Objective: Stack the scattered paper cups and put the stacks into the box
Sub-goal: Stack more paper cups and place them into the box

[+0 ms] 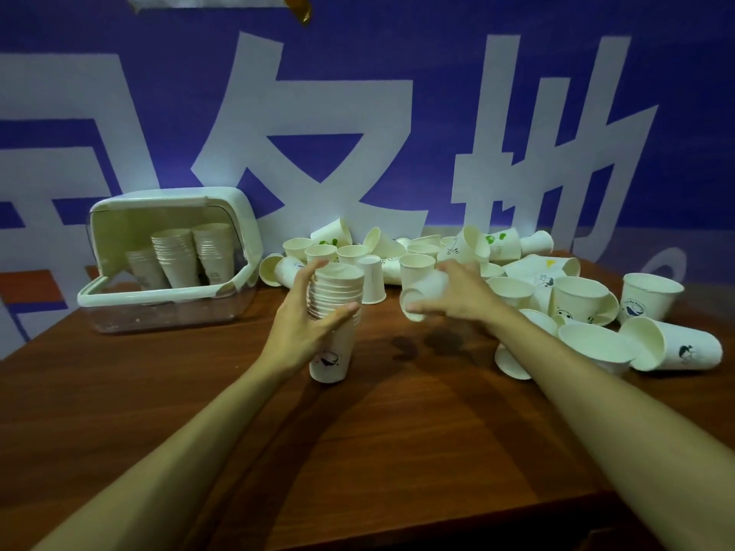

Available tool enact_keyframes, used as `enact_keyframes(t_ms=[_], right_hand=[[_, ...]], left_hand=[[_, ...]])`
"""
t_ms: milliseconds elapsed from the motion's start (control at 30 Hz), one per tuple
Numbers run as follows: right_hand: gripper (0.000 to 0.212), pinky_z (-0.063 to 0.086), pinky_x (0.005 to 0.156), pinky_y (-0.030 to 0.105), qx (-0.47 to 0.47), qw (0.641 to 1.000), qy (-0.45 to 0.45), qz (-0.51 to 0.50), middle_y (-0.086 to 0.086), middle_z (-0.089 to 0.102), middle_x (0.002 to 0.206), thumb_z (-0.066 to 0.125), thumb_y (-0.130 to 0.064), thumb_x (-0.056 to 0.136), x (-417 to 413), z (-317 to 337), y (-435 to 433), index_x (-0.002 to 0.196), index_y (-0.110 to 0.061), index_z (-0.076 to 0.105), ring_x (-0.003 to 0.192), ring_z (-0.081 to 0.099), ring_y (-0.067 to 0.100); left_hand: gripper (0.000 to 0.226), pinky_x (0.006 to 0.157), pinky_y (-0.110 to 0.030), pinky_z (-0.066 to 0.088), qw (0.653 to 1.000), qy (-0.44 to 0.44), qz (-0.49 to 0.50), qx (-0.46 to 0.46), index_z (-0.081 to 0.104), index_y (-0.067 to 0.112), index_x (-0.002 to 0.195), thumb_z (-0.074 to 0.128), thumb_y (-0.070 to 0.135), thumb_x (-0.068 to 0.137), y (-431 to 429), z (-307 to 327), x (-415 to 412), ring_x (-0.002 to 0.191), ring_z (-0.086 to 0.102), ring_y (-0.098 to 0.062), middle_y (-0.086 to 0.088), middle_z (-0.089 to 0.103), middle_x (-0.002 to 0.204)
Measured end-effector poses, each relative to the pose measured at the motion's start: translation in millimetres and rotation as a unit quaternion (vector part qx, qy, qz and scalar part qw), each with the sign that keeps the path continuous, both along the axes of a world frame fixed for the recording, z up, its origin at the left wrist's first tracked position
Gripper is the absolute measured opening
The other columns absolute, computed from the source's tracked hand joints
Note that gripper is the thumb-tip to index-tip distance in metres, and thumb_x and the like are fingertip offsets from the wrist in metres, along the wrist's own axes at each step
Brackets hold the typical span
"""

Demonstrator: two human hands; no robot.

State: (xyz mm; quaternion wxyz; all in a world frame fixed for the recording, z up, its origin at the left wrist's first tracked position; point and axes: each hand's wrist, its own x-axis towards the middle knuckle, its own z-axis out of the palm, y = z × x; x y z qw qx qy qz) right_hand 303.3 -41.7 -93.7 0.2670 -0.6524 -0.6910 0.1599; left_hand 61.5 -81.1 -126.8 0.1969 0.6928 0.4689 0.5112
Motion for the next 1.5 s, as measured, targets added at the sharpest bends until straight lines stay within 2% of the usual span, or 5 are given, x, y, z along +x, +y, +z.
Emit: enact_keyframes(t_ms=[200,633,933,1267,1500], right_hand=[[0.102,0.035,0.105,0.028,0.190,0.967,0.160,0.051,0.001,0.023,0.129,0.089,-0.038,0.059,-19,45,-10,0.142,-0.025,0.031,0.117,0.035,0.016],[0.039,0.051,0.079,0.018,0.195,0.944,0.231,0.131,-0.004,0.060,0.109,0.065,-0.013,0.088,-60,22,8,0.126,-0.018,0.058,0.087,0.058,0.005],[0.029,0.039,0.097,0.021,0.095,0.936,0.153,0.302,-0.001,0.063,0.121,0.053,-0.010,0.096,-117,4,41,0.122,-0.011,0.065,0.112,0.053,0.007],[0.080,0.032,0.104,0.037,0.108,0.992,0.058,-0.026,0.006,0.028,0.147,0.067,-0.051,0.081,-124,-52,140,0.146,-0.020,0.032,0.135,0.026,0.026],[0.059,0.037,0.102,0.039,0.134,0.987,0.030,-0.083,0.011,0.042,0.137,0.067,-0.033,0.083,-140,-52,163,0.135,-0.014,0.047,0.123,0.040,0.032]], left_hand=[[0.089,0.097,-0.029,0.042,0.995,0.078,-0.039,-0.049,0.018,0.049,0.147,0.069,0.053,0.074,0,11,3,0.130,0.039,-0.014,0.002,0.032,0.153],[0.080,0.072,-0.014,0.044,0.998,0.068,0.014,-0.011,0.036,0.035,0.139,0.075,0.051,0.071,10,13,-14,0.104,0.058,-0.009,0.010,0.058,0.121],[0.085,0.102,-0.032,0.040,0.992,0.088,0.090,0.022,0.043,0.031,0.140,0.082,0.046,0.066,53,-5,-57,0.122,0.046,-0.012,0.002,0.049,0.132],[0.067,0.095,-0.044,0.052,0.981,-0.184,0.063,0.011,0.041,0.033,0.137,0.072,0.046,0.079,81,-28,-90,0.114,0.059,-0.012,0.005,0.060,0.125],[0.075,0.099,-0.034,0.049,0.985,-0.169,0.036,0.004,0.035,0.029,0.144,0.072,0.040,0.080,75,-34,-94,0.120,0.055,-0.009,0.006,0.056,0.132]])
